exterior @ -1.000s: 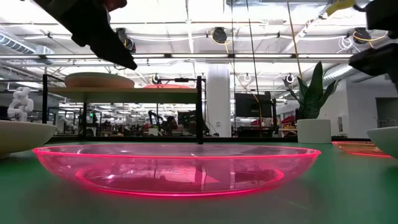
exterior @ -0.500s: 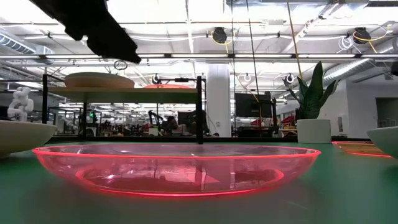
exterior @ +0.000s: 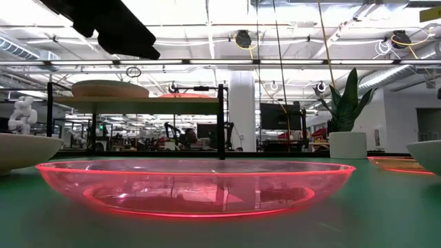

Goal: Place and stack plates onto a shelf
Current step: Stack the orange plate on top of the pink plate on the shelf

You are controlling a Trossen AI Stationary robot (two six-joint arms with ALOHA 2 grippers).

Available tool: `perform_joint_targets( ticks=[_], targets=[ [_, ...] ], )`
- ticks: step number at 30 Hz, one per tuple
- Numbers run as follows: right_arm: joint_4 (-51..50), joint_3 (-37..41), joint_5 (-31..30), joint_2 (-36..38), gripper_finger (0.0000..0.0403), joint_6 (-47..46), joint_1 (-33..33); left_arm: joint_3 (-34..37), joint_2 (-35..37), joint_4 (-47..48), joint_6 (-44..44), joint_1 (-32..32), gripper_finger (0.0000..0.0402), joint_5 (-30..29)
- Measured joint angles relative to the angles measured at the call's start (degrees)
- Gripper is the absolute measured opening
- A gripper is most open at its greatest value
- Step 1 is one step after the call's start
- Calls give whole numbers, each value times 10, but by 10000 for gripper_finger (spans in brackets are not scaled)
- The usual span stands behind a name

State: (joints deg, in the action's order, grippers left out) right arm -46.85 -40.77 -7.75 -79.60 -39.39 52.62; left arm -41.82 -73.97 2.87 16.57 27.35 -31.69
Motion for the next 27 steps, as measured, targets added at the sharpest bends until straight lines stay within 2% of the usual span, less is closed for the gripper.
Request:
perform_joint_targets(
  ticks=[10,19,27],
  targets=[
    [-14,0,-26,-1,6,13,0,0,0,0,-13,-1,285,0],
    [-38,0,-46,7,1,11,-14,0,0,1,-8,-1,285,0],
    [-50,-19,-62,9,0,51,-63,0,0,3,-8,0,285,0]
  ],
)
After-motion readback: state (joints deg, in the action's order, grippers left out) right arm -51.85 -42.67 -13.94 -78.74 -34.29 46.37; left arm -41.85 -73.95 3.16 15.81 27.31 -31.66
